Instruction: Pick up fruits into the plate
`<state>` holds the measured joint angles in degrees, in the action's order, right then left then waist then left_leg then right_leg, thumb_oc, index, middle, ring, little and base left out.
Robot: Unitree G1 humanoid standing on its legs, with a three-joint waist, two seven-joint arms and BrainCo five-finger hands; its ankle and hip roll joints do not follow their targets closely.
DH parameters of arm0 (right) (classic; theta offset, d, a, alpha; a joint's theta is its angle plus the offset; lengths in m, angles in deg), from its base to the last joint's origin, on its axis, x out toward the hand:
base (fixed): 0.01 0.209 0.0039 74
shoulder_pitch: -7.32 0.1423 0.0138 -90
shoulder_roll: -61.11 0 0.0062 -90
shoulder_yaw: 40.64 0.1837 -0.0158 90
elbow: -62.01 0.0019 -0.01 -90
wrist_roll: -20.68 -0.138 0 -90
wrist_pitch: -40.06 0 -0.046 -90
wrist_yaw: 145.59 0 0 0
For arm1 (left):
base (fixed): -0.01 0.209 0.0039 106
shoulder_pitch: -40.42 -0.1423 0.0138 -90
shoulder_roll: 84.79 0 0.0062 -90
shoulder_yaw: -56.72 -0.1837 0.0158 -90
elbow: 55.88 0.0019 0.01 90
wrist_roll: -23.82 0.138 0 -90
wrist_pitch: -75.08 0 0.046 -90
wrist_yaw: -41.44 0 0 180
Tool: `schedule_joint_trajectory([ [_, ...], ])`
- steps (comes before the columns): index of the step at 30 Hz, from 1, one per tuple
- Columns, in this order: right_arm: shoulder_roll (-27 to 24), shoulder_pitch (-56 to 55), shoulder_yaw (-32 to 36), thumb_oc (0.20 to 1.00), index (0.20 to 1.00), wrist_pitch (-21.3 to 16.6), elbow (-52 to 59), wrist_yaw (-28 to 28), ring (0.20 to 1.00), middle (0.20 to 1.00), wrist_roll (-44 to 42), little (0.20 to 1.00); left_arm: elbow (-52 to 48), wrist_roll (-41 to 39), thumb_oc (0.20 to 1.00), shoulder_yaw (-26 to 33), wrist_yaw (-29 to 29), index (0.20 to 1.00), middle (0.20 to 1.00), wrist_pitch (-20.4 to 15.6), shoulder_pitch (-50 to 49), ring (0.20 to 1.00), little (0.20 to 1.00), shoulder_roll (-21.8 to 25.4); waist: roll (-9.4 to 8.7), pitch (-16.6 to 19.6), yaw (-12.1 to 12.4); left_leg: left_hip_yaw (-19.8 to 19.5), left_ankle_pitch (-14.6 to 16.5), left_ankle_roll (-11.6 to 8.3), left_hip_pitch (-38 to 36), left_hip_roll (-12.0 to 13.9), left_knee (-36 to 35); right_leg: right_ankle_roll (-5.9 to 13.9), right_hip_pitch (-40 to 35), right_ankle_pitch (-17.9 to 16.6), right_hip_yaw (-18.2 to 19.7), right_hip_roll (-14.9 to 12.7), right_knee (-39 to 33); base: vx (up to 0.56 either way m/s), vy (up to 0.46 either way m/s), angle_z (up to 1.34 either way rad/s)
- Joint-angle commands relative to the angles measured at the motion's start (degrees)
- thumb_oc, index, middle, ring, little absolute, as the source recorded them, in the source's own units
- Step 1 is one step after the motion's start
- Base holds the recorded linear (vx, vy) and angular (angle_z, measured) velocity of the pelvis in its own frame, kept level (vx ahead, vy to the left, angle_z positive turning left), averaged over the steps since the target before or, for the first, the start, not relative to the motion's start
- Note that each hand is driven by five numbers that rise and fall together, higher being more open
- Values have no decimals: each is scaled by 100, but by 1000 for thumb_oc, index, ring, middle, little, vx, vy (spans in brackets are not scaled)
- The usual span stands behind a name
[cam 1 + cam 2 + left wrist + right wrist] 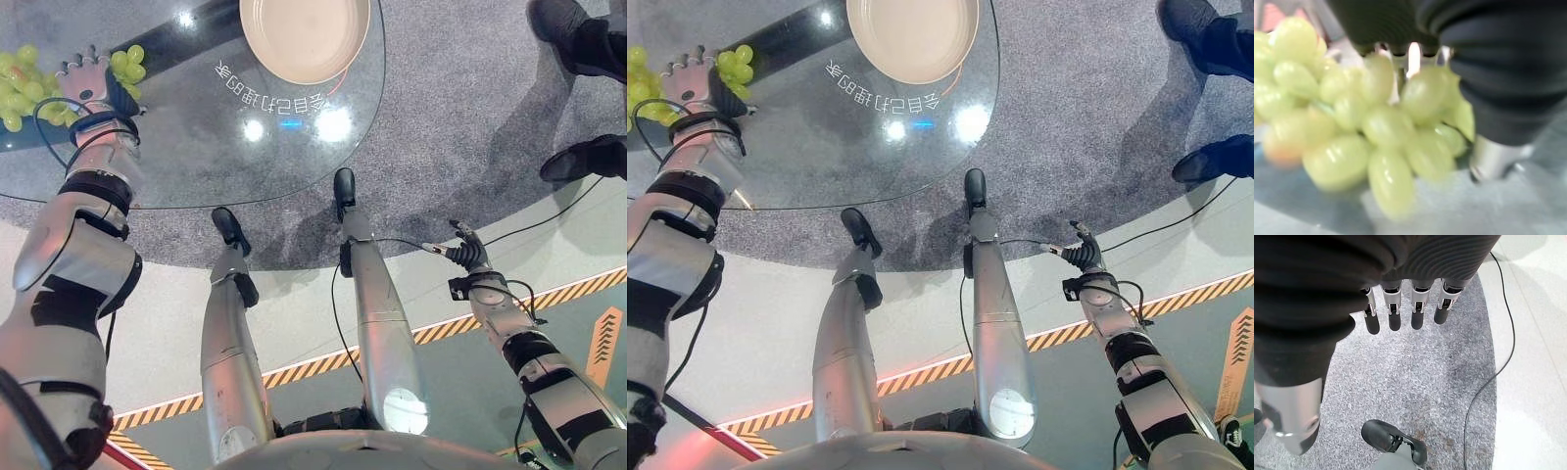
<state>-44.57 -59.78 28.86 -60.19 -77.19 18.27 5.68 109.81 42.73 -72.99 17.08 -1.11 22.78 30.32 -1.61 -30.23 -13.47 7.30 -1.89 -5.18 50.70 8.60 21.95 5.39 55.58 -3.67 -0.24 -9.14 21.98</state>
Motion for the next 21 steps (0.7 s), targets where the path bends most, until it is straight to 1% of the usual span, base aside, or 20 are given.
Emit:
schedule_joint_trajectory([
  [1, -80, -515, 70, 1000, 1000, -134, 223, -179, 1000, 1000, -221, 1000, 613, -234, 200, 411, 275, 200, 200, 341, -819, 200, 200, 182, -234, 44, 86, -210, 374, 240, 168, -690, 140, -201, -136, 374, 8, 723, 153, 0, 0, 0],
  [4, -91, -510, 60, 1000, 1000, -142, 294, -232, 1000, 1000, -242, 1000, 587, -238, 200, 397, 345, 200, 200, 453, -902, 200, 200, 168, -254, 44, 92, -205, 370, 247, 143, -685, 103, -200, -150, 369, 2, 738, 139, 0, 0, 0],
  [10, -94, -466, 67, 1000, 1000, -151, 327, -268, 1000, 1000, -237, 1000, 552, -398, 200, 494, 173, 200, 200, 324, -1063, 200, 200, 135, -257, 44, 122, -205, 356, 237, 83, -677, 61, -212, -206, 403, -31, 755, 156, -9, -2, 1],
  [11, -106, -467, 75, 1000, 1000, -148, 344, -253, 1000, 1000, -215, 1000, 528, -504, 200, 516, 109, 200, 200, 260, -1100, 200, 200, 138, -253, 44, 129, -202, 354, 236, 54, -677, 50, -215, -233, 414, -37, 759, 158, 0, 0, 0],
  [13, -128, -498, 52, 1000, 1000, -111, 458, -266, 1000, 1000, -221, 1000, 410, -866, 200, 618, -178, 200, 200, -35, -1169, 200, 200, 154, -241, 44, 149, -187, 335, 231, -34, -670, 13, -224, -314, 451, -53, 767, 166, -32, 11, 0],
  [15, -118, -526, 60, 1000, 1000, -111, 488, -277, 1000, 1000, -203, 1000, 339, -939, 200, 673, -239, 200, 200, -126, -1196, 200, 200, 162, -227, 44, 159, -186, 331, 227, -78, -676, 0, -225, -359, 465, -55, 768, 161, 0, 0, 0],
  [17, -118, -586, 63, 1000, 1000, -128, 584, -325, 1000, 1000, -120, 1000, 156, -1349, 200, 823, -419, 200, 200, -414, -1270, 200, 200, 186, -179, 44, 181, -158, 305, 216, -208, -676, -68, -223, -468, 486, -70, 761, 134, -16, 8, 0],
  [21, -89, -654, 38, 1000, 1000, -133, 693, -389, 1000, 1000, -73, 1000, -96, -1865, 200, 1146, -619, 200, 200, -885, -1391, 200, 200, 209, -143, 44, 222, -121, 282, 200, -400, -663, -148, -225, -649, 513, -109, 746, 81, 0, 0, 0],
])
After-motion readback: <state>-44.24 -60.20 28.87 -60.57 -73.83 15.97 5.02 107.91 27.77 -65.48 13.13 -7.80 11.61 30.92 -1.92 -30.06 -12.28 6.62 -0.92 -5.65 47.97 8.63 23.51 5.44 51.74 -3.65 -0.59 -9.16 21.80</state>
